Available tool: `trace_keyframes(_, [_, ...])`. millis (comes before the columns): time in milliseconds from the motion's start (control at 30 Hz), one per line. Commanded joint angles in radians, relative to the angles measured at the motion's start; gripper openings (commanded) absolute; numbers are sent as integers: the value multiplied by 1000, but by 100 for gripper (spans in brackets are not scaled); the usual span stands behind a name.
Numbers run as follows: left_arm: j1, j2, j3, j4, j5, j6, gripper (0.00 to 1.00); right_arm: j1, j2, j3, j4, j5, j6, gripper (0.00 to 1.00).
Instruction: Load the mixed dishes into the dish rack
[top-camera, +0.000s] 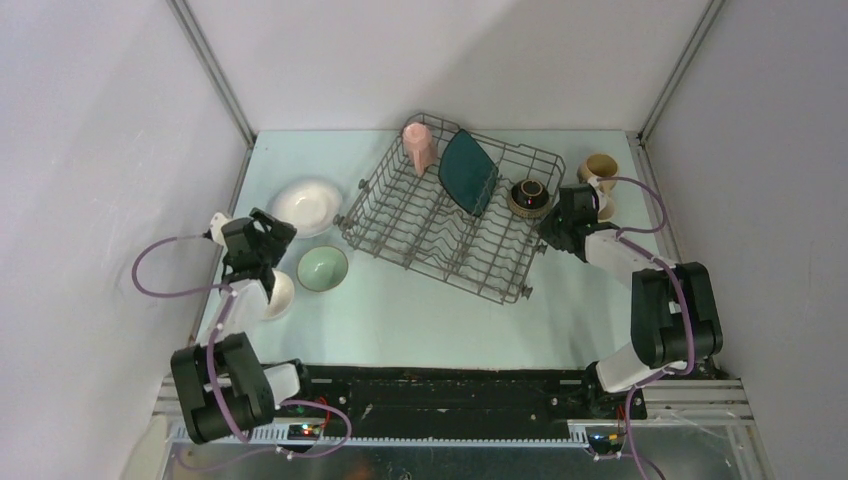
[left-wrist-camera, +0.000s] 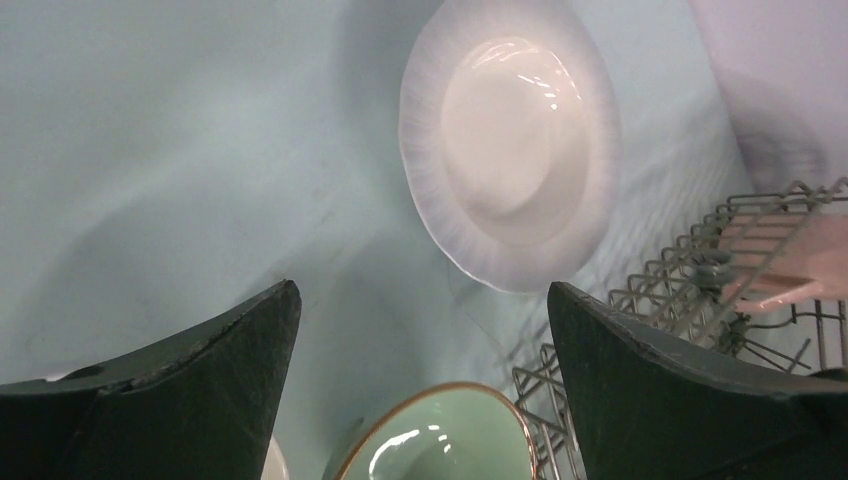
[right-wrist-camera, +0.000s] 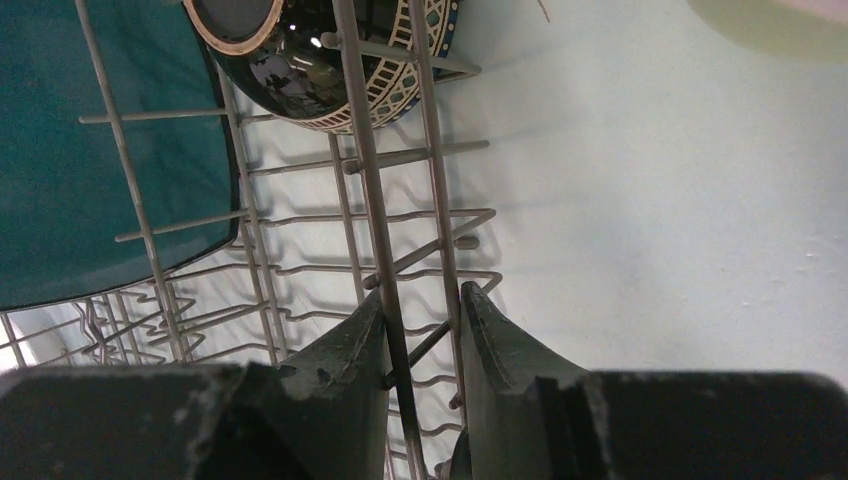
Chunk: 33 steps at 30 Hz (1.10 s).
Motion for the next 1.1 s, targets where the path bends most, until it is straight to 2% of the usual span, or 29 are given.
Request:
trace_keyframes(0, [15, 82, 90, -15, -3, 18, 100, -8, 25, 38, 147, -28, 70, 28])
trace_keyframes(67, [15, 115, 111, -26, 7, 23, 100, -7, 11, 38, 137, -27, 39, 43])
trace_keyframes(100, [15, 135, 119, -26, 13, 23, 100, -6, 5, 38, 132, -22, 26, 57])
trace_keyframes(167, [15, 168, 134, -29, 30, 23, 100, -4, -16, 38, 122, -17, 5, 69])
trace_keyframes(333, [18, 260, 194, -46, 110, 28, 100, -2, -92, 3, 154, -13, -38, 86])
trace_keyframes(433, [24, 306, 204, -44, 130, 23, 100, 4, -146, -28, 202, -33, -77, 91])
trace_keyframes(467, [26, 313, 208, -43, 137, 20, 100, 4, -154, -54, 266, -106, -118, 92])
trace_keyframes(600, [30, 388, 255, -91, 164, 24, 100, 20, -180, -104, 381, -193, -175, 95])
trace_keyframes(900, [41, 453, 272, -110, 139, 22, 98, 29, -200, -135, 426, -211, -193, 96])
trace_keyframes(967, [51, 446, 255, -76, 138, 6, 98, 29, -199, -140, 434, -217, -190, 96])
trace_keyframes(1067, [69, 475, 253, 17, 223, -30, 93, 29, -194, -141, 444, -231, -186, 96])
